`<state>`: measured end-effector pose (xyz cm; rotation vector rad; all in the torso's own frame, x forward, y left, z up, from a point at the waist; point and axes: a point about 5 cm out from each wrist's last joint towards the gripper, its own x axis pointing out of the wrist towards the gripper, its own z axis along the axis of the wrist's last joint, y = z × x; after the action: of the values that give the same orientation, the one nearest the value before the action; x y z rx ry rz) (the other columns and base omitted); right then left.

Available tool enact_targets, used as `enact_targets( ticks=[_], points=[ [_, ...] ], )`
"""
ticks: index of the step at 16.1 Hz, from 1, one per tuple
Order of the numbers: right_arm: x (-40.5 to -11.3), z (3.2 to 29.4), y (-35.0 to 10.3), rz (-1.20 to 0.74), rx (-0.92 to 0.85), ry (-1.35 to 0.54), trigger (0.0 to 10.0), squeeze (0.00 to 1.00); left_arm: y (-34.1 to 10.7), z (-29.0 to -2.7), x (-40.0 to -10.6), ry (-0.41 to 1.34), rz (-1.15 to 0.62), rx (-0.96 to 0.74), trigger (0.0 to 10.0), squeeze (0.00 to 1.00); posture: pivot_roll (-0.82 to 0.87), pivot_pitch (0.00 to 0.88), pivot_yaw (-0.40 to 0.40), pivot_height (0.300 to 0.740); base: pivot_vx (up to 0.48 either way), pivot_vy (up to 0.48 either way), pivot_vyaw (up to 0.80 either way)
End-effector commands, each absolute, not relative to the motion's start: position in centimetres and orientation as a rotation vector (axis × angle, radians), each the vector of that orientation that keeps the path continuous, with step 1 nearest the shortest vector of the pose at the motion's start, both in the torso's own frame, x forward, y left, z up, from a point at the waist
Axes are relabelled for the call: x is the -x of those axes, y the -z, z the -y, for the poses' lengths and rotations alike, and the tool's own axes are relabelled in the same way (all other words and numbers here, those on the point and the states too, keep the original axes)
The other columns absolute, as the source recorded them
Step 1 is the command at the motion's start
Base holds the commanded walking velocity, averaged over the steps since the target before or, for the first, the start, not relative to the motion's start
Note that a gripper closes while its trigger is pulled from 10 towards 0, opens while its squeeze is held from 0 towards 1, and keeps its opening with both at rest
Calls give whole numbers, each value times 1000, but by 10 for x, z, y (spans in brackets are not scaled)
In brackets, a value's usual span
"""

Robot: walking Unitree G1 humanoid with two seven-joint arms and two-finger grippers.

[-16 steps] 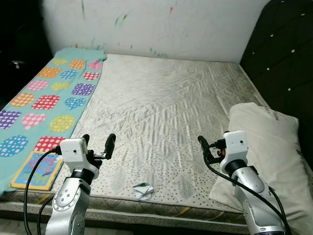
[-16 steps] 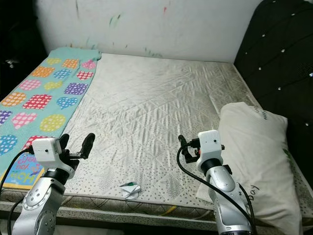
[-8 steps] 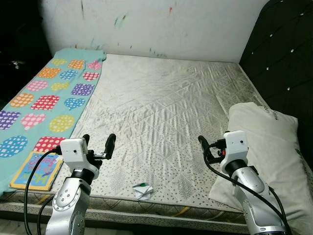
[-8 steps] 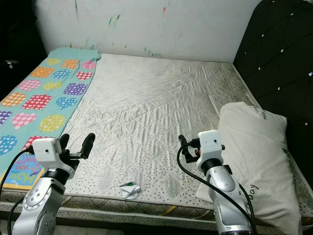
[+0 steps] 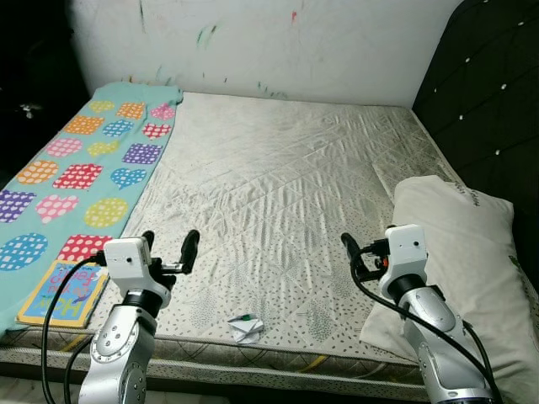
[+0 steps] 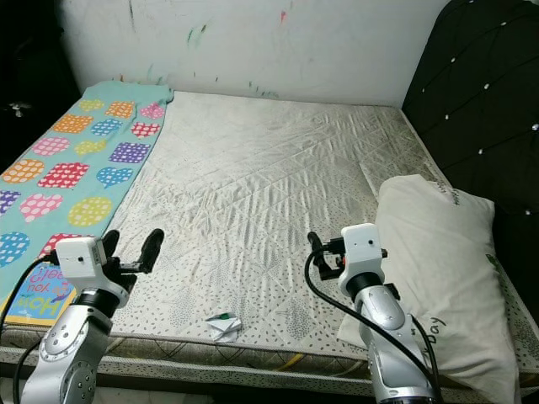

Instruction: Clean up the room

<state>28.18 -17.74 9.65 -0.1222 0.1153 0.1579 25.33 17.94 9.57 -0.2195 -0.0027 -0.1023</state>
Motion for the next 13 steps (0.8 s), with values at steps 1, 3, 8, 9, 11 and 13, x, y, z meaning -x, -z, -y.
enact_targets(
  ticks=[1, 3, 8, 9, 11, 13],
  points=[
    [-285, 179, -100, -112, 131, -158, 10000, 0, -96, -179, -254, 106, 3, 209, 10000, 0, -83, 12, -33, 740, 0, 0, 0],
    [-285, 179, -100, -112, 131, -158, 10000, 0, -96, -179, -254, 106, 3, 209, 10000, 0, -83, 12, -33, 740, 0, 0, 0],
    [-285, 179, -100, -112, 131, -158, 10000, 0, -96, -179, -254, 106, 3, 209, 10000, 0, -83, 12, -33, 740, 0, 0, 0],
    [-285, 179, -100, -112, 131, -158, 10000, 0, -96, -179, -254, 106, 3, 209, 10000, 0, -83, 12, -33, 740, 0, 0, 0],
    [-285, 179, -100, -112, 131, -158, 10000, 0, -96, -179, -254, 106, 3, 209, 10000, 0, -83, 12, -33, 740, 0, 0, 0],
    [-288, 181, -99, -135, 157, -127, 10000, 0, -95, -179, -256, 99, -2, 225, 10000, 0, -83, 3, -34, 740, 0, 0, 0]
  ],
)
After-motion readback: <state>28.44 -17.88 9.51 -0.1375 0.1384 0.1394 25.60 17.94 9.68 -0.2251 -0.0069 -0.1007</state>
